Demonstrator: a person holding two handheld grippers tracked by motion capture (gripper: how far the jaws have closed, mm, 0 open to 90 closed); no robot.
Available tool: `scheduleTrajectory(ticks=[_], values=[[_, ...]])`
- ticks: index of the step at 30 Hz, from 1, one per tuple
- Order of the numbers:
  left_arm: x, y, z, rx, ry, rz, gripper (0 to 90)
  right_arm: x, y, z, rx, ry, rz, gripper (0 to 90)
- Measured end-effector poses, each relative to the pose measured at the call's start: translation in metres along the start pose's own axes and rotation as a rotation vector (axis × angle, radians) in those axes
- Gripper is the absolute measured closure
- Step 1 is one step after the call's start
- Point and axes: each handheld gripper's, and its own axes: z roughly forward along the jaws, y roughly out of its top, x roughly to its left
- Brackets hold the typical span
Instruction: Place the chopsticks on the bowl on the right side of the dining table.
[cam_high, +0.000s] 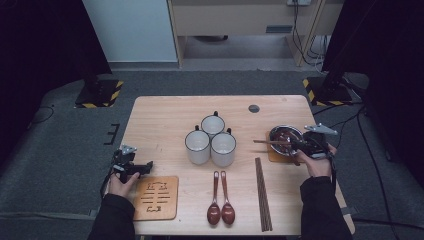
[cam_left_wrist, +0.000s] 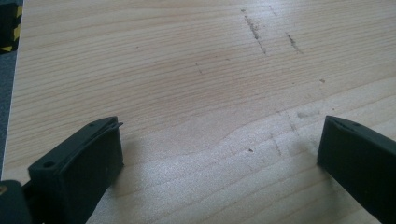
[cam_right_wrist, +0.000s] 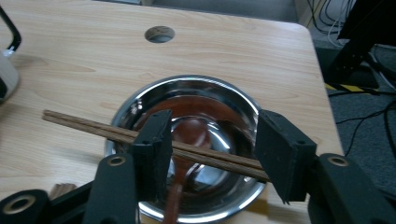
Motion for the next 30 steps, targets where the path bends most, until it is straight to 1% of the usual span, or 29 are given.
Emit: scheduleTrajectory(ticks=[2, 6, 8, 11, 14, 17, 20, 23, 26, 30], values=[[0.000, 0.000, 0.000, 0.000, 0.000, 0.000, 0.0, -0.005, -0.003, -0.001, -0.004, -0.007, 0.001, 49.6], [0.000, 0.000, 0.000, 0.000, 0.000, 0.000, 0.0, -0.019, -0.012, -0.001, 0.001, -0.039, 0.030, 55.7], [0.000, 0.000, 0.000, 0.000, 0.000, 0.000, 0.0, -0.024, -0.015, -0.002, 0.004, -0.049, 0.030, 58.4], [0.000, 0.000, 0.000, 0.000, 0.000, 0.000, 0.0, -0.029, -0.018, -0.003, 0.006, -0.045, 0.034, 61.4], [0.000, 0.000, 0.000, 0.000, 0.000, 0.000, 0.0, -0.034, -0.021, -0.006, 0.004, -0.037, 0.052, 63.7], [0.000, 0.000, 0.000, 0.000, 0.000, 0.000, 0.0, -0.037, -0.025, -0.007, 0.000, -0.047, 0.054, 63.5], [0.000, 0.000, 0.000, 0.000, 0.000, 0.000, 0.0, -0.039, -0.031, -0.007, -0.005, -0.050, 0.068, 60.0], [0.000, 0.000, 0.000, 0.000, 0.000, 0.000, 0.0, -0.040, -0.036, -0.007, -0.001, -0.066, 0.058, 59.8], [0.000, 0.000, 0.000, 0.000, 0.000, 0.000, 0.0, -0.044, -0.041, -0.004, 0.010, -0.078, 0.067, 60.8], [0.000, 0.000, 0.000, 0.000, 0.000, 0.000, 0.0, -0.046, -0.043, 0.000, 0.003, -0.087, 0.069, 61.3]])
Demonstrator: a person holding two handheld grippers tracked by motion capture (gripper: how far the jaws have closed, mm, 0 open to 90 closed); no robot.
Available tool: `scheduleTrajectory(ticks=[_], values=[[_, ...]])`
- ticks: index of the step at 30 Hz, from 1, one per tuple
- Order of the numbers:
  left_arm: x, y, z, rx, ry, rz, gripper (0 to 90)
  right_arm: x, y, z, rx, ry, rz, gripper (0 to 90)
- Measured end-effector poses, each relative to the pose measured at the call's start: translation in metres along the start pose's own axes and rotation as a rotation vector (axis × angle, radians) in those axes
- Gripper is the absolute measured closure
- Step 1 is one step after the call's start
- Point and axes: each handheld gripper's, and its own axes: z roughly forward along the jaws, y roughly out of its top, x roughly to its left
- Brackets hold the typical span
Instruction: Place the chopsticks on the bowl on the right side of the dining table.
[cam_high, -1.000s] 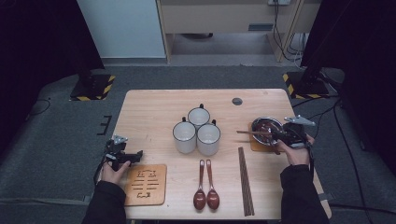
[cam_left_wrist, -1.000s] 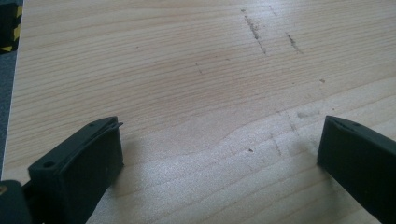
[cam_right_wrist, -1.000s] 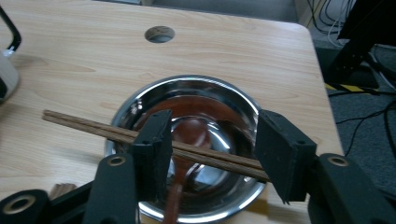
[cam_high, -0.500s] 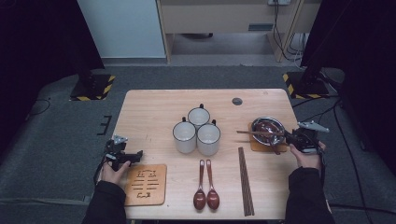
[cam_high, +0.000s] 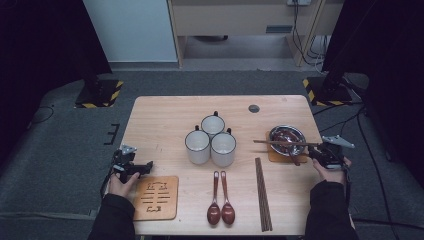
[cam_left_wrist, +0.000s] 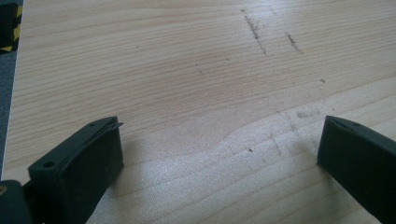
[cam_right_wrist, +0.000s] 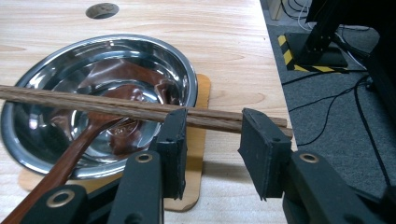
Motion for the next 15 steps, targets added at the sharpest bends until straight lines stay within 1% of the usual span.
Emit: scheduleTrajectory(ticks=[6, 15], values=[[0.000, 0.000, 0.000, 0.000, 0.000, 0.000, 0.0, 0.001, 0.000, 0.005, -0.007, -0.006, -0.013, 61.3], [0.000, 0.000, 0.000, 0.000, 0.000, 0.000, 0.0, -0.001, 0.000, 0.012, -0.006, -0.021, -0.015, 61.2]])
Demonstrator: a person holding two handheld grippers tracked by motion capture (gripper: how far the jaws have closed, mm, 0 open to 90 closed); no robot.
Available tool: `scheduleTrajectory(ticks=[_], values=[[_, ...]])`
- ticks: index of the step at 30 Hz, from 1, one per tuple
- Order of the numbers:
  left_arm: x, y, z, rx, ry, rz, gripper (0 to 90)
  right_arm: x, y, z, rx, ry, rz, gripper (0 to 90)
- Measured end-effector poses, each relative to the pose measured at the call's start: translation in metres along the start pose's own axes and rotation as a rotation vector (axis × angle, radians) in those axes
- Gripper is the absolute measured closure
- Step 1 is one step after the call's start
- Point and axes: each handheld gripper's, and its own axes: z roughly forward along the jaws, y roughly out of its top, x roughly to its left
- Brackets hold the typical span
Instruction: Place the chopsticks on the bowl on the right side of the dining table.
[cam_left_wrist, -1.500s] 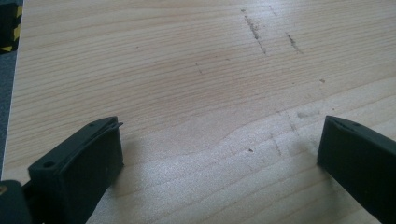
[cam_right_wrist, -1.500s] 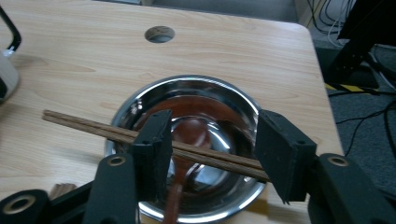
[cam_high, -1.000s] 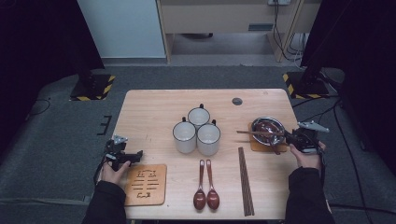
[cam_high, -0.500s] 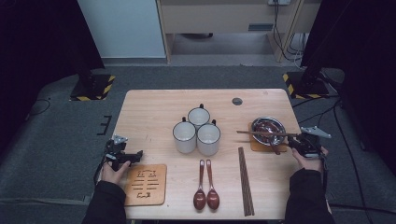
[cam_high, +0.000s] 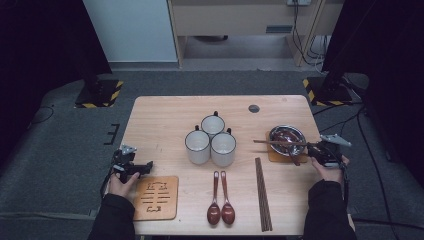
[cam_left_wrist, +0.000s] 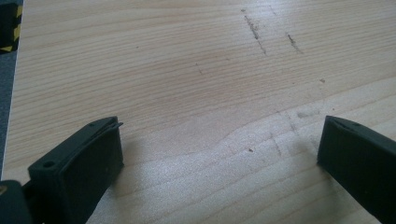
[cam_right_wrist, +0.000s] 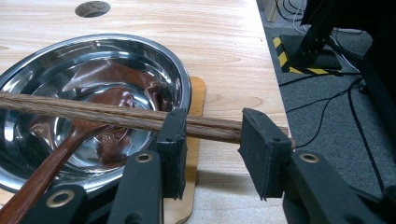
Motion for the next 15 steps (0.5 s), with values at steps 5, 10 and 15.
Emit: scheduleTrajectory(ticks=[5, 10, 15], values=[[0.0000, 0.0000, 0.0000, 0.000, 0.000, 0.000, 0.0, 0.0000, -0.0004, 0.0028, 0.005, -0.005, 0.004, 61.1], [0.0000, 0.0000, 0.0000, 0.000, 0.000, 0.000, 0.0, -0.0004, -0.0001, 0.0037, 0.002, -0.005, 0.007, 60.8], [0.0000, 0.0000, 0.0000, 0.000, 0.000, 0.000, 0.0, 0.0001, 0.0018, 0.0011, -0.010, 0.005, 0.008, 60.1]])
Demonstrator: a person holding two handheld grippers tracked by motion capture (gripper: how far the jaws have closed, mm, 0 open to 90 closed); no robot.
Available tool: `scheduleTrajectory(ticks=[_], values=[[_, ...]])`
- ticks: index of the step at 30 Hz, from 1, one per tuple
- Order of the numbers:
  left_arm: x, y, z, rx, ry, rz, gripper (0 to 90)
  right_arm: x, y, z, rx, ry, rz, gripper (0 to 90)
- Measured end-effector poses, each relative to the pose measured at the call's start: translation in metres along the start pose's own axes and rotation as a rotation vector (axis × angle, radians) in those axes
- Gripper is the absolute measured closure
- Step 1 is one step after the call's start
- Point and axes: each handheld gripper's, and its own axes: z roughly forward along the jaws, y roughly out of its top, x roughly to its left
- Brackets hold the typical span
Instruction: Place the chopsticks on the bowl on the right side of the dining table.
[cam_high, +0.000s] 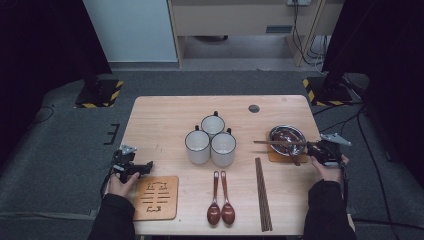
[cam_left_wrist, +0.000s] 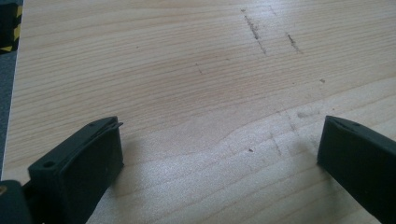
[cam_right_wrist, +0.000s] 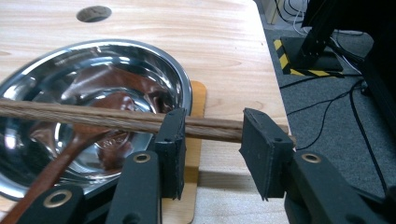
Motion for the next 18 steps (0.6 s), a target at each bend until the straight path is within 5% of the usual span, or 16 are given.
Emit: scheduleTrajectory(ticks=[6, 18], values=[[0.000, 0.000, 0.000, 0.000, 0.000, 0.000, 0.0, 0.008, 0.010, -0.006, -0.048, 0.025, -0.010, 60.2], [0.000, 0.000, 0.000, 0.000, 0.000, 0.000, 0.0, 0.009, 0.007, 0.004, -0.016, 0.009, -0.019, 61.4]])
